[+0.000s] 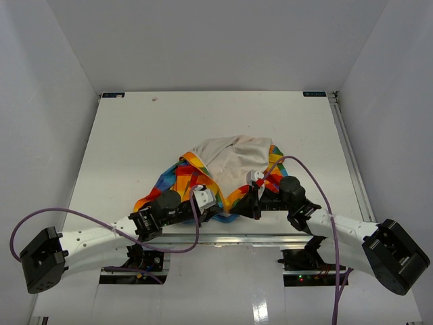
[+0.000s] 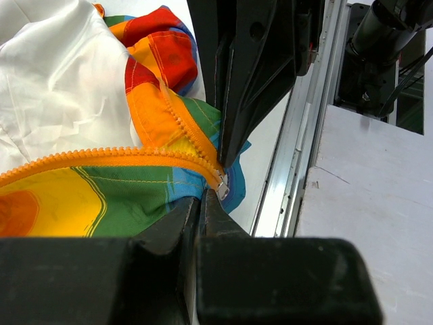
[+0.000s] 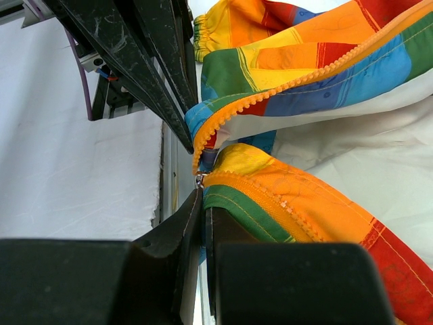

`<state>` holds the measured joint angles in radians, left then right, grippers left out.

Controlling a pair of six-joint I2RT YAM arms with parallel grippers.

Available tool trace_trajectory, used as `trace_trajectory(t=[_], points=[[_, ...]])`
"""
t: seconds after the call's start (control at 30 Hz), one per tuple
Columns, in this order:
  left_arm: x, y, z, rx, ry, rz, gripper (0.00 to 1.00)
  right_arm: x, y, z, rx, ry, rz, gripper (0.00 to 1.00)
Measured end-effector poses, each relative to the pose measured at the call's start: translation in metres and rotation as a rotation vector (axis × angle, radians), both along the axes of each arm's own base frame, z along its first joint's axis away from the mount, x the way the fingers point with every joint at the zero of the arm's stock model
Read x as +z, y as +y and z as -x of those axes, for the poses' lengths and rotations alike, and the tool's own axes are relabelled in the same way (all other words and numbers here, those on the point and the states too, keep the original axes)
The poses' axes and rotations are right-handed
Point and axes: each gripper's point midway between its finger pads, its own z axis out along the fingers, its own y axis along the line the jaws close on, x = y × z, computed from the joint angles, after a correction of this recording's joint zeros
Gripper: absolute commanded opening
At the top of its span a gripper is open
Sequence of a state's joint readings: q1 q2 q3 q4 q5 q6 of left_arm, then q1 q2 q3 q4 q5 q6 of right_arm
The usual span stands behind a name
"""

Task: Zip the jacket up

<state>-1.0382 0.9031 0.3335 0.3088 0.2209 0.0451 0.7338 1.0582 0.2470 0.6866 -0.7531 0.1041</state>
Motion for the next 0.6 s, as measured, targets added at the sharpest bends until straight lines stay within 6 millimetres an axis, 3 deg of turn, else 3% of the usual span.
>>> trace_trajectory(t=[0.6], points=[[0.011, 0.007, -0.007, 0.050, -0.050, 0.039, 0.00, 0.001, 0.000, 0.005, 0.029, 0.006, -0.003, 0.08]])
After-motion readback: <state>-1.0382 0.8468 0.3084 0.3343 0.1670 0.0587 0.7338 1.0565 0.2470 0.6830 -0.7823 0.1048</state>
